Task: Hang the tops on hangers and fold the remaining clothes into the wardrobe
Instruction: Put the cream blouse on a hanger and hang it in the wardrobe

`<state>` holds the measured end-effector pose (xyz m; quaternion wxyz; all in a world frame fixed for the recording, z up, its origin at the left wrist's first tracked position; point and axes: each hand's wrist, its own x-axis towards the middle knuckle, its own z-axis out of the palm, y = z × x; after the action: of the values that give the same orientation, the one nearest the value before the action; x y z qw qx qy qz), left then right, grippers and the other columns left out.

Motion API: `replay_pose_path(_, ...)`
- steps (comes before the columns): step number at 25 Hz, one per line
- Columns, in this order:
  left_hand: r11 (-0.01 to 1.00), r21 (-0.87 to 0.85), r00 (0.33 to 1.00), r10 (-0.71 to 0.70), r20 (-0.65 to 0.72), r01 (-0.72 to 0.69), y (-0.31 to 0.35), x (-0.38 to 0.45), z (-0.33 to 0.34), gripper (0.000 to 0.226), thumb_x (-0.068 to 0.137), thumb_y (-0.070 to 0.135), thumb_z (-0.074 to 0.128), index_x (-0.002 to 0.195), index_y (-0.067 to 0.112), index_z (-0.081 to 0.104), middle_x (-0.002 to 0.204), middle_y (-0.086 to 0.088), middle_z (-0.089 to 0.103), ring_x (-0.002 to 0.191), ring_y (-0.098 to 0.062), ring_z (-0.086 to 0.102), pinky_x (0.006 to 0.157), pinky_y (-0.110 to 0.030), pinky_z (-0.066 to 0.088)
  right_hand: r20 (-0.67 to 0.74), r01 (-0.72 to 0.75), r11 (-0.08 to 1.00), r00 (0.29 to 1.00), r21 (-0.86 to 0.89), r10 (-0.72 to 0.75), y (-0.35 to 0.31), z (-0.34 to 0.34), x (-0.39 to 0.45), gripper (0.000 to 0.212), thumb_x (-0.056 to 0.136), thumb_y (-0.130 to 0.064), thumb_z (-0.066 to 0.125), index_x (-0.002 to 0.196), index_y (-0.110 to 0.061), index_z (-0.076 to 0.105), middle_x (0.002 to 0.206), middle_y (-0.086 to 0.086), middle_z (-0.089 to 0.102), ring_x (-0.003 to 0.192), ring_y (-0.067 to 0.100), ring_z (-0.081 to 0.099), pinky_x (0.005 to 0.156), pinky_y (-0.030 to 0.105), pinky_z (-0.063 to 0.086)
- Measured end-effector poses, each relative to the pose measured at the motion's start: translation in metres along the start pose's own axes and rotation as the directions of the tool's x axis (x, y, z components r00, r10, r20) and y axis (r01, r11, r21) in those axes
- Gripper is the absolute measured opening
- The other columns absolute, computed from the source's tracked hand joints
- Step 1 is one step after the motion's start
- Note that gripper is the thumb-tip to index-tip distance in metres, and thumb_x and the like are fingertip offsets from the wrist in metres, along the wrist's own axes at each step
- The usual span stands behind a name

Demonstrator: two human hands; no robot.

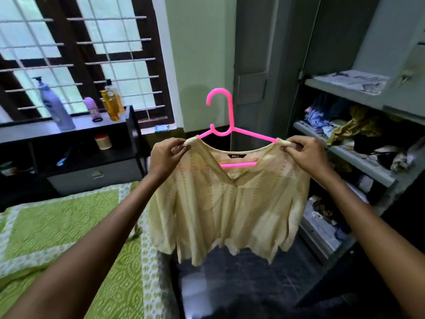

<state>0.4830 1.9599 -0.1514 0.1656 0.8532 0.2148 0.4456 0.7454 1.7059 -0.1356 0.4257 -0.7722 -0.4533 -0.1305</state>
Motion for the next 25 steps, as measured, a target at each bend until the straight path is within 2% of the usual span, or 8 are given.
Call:
replay_pose_path(6, 0.997, -0.070, 0.999, 0.039, 0.029, -0.037, -0.008, 0.105, 0.105, 0.018, 0.082, 0.022, 0.070, 0.090, 0.007, 0.072, 0.078, -0.009, 0.069, 0.071, -0.023, 0.060, 0.063, -0.029, 0.040, -0.183, -0.123, 0.987, 0.978, -0.104, 0.103, 0.055, -0.009, 0.068, 0.015, 0.077, -0.001, 0.069, 0.091, 0.000, 0.073, 0.082, 0.017, 0.071, 0.074, 0.023, 0.062, 0.062, 0.006, 0.036)
replay_pose_path(8, 0.991, -0.116, 0.996, 0.078, 0.046, -0.072, -0.011, 0.136, 0.140, 0.017, 0.082, 0.022, 0.070, 0.090, 0.007, 0.072, 0.077, -0.008, 0.068, 0.071, -0.023, 0.059, 0.064, -0.030, 0.039, -0.214, -0.169, 0.979, 0.966, -0.113, 0.143, 0.076, -0.012, 0.087, 0.015, 0.077, -0.001, 0.071, 0.092, 0.000, 0.073, 0.084, 0.017, 0.071, 0.076, 0.022, 0.063, 0.063, 0.004, 0.036)
replay_pose_path(13, 0.948, -0.261, 0.971, 0.216, 0.104, -0.183, -0.014, 0.226, 0.231, 0.018, 0.082, 0.024, 0.071, 0.092, 0.009, 0.073, 0.078, -0.006, 0.069, 0.073, -0.022, 0.059, 0.066, -0.029, 0.041, -0.347, -0.292, 0.945, 0.910, -0.147, 0.227, 0.113, -0.026, 0.125, 0.017, 0.074, 0.001, 0.072, 0.091, -0.001, 0.073, 0.083, 0.008, 0.070, 0.066, -0.005, 0.055, 0.064, 0.002, 0.036)
replay_pose_path(16, 0.910, -0.354, 0.954, 0.274, 0.123, -0.216, -0.006, 0.274, 0.276, 0.021, 0.082, 0.025, 0.071, 0.095, 0.009, 0.074, 0.082, -0.005, 0.070, 0.076, -0.019, 0.058, 0.069, -0.023, 0.038, -0.305, -0.332, 0.930, 0.912, -0.159, 0.274, 0.125, -0.043, 0.141, 0.017, 0.075, -0.003, 0.075, 0.091, -0.001, 0.073, 0.085, 0.009, 0.070, 0.063, -0.019, 0.053, 0.065, 0.006, 0.039)
replay_pose_path(18, 0.868, -0.444, 0.934, 0.320, 0.156, -0.223, 0.010, 0.312, 0.310, 0.023, 0.082, 0.027, 0.070, 0.097, 0.009, 0.073, 0.086, -0.003, 0.071, 0.077, -0.012, 0.056, 0.070, -0.017, 0.035, -0.354, -0.398, 0.900, 0.879, -0.179, 0.319, 0.128, -0.058, 0.150, 0.017, 0.075, -0.005, 0.075, 0.092, -0.002, 0.073, 0.087, 0.008, 0.071, 0.064, -0.021, 0.052, 0.066, 0.007, 0.039)
replay_pose_path(20, 0.815, -0.515, 0.898, 0.403, 0.175, -0.266, 0.034, 0.338, 0.340, 0.024, 0.083, 0.027, 0.070, 0.097, 0.008, 0.073, 0.086, -0.004, 0.071, 0.078, -0.014, 0.057, 0.071, -0.017, 0.036, -0.435, -0.461, 0.871, 0.828, -0.169, 0.353, 0.127, -0.076, 0.152, 0.018, 0.076, -0.004, 0.074, 0.093, -0.001, 0.072, 0.086, 0.001, 0.069, 0.064, -0.022, 0.052, 0.066, 0.004, 0.038)
replay_pose_path(23, 0.714, -0.618, 0.844, 0.516, 0.146, -0.329, 0.072, 0.367, 0.379, 0.022, 0.083, 0.022, 0.070, 0.095, 0.005, 0.074, 0.085, -0.007, 0.072, 0.079, -0.021, 0.062, 0.070, -0.017, 0.037, -0.537, -0.515, 0.851, 0.748, -0.099, 0.390, 0.121, -0.093, 0.150, 0.015, 0.076, -0.007, 0.075, 0.090, -0.007, 0.073, 0.068, -0.024, 0.066, 0.060, -0.018, 0.053, 0.063, 0.004, 0.039)
replay_pose_path(25, 0.640, -0.692, 0.802, 0.579, 0.148, -0.335, 0.098, 0.377, 0.402, 0.023, 0.083, 0.024, 0.069, 0.095, 0.005, 0.074, 0.085, -0.007, 0.072, 0.078, -0.022, 0.064, 0.069, -0.018, 0.040, -0.594, -0.558, 0.826, 0.691, -0.078, 0.411, 0.119, -0.108, 0.147, 0.011, 0.075, -0.008, 0.076, 0.085, -0.006, 0.073, 0.060, -0.027, 0.064, 0.058, -0.013, 0.052, 0.060, 0.007, 0.039)
